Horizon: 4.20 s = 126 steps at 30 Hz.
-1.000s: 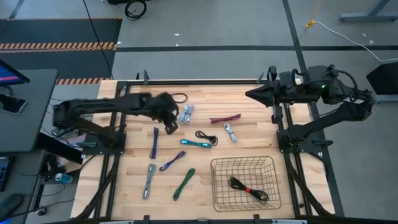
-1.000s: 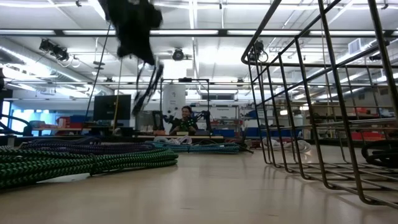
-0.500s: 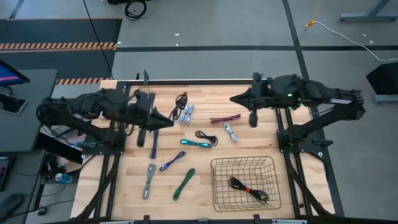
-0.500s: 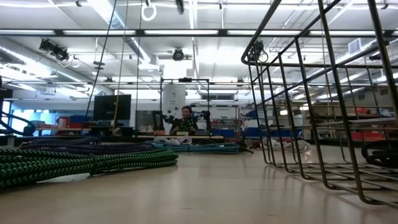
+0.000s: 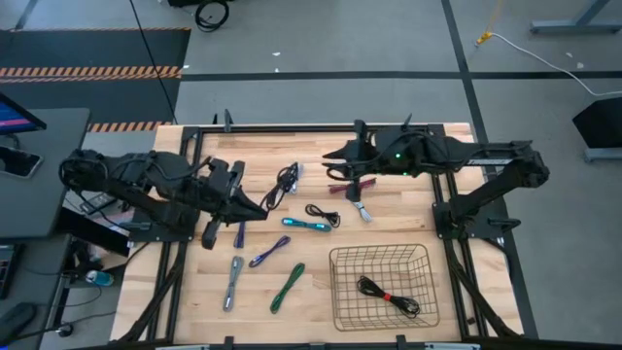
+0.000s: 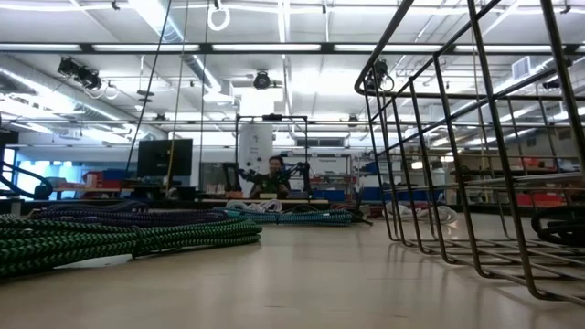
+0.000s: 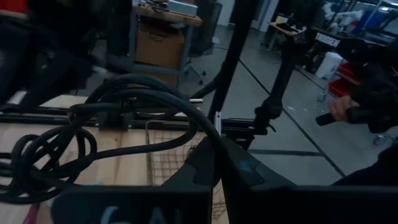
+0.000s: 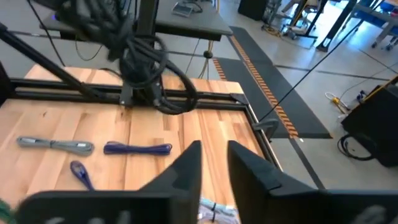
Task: Pick and place USB-C Cables
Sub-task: Put the top black charger cable into the wire basket
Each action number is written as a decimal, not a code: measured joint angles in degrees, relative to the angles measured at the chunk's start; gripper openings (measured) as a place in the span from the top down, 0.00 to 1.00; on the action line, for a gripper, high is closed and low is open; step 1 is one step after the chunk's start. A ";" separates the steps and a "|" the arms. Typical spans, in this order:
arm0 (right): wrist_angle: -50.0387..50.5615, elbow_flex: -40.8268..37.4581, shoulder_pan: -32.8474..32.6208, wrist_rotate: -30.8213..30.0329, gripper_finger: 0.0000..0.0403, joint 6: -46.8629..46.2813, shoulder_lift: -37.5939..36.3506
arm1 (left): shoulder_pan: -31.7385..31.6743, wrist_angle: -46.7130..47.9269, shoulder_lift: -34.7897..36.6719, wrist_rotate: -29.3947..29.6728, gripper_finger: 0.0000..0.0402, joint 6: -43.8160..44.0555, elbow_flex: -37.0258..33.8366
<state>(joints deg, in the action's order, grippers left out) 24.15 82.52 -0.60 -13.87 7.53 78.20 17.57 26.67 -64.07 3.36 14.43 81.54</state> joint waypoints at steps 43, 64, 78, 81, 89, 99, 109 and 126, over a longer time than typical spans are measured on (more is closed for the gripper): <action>-20.00 -0.02 1.00 17.24 0.37 2.51 10.57 | 2.13 0.86 -2.53 0.00 0.96 2.01 -0.07; -27.82 -0.02 1.05 27.44 0.45 -1.46 15.71 | 2.53 -1.39 -3.11 -0.81 0.96 -0.34 -0.04; -26.15 -0.02 0.74 30.20 0.97 -1.05 13.48 | 2.53 -3.71 -3.11 -0.55 0.85 -0.12 -0.04; -25.63 -0.02 1.10 30.21 0.97 -1.12 12.77 | 2.53 -5.55 -3.11 -0.50 0.80 -0.17 -0.04; -24.16 -0.02 2.13 30.20 0.97 -1.33 12.56 | 2.53 -5.97 -3.11 -0.40 0.65 -3.07 -0.04; -22.13 0.00 5.91 28.47 0.97 0.63 12.53 | 2.45 -4.21 -3.11 4.46 0.43 -3.20 -0.04; -19.37 -0.04 9.47 25.05 0.97 2.12 8.26 | 1.41 5.99 -3.02 23.45 0.41 -3.93 -0.04; 8.75 -0.02 -3.03 12.45 0.97 -9.57 -5.12 | -12.85 10.28 -3.00 29.66 0.41 -12.10 -0.04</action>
<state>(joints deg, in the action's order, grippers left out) 32.90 82.50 -3.64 -1.41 -2.04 73.09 4.72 36.94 -67.07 33.01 2.33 81.49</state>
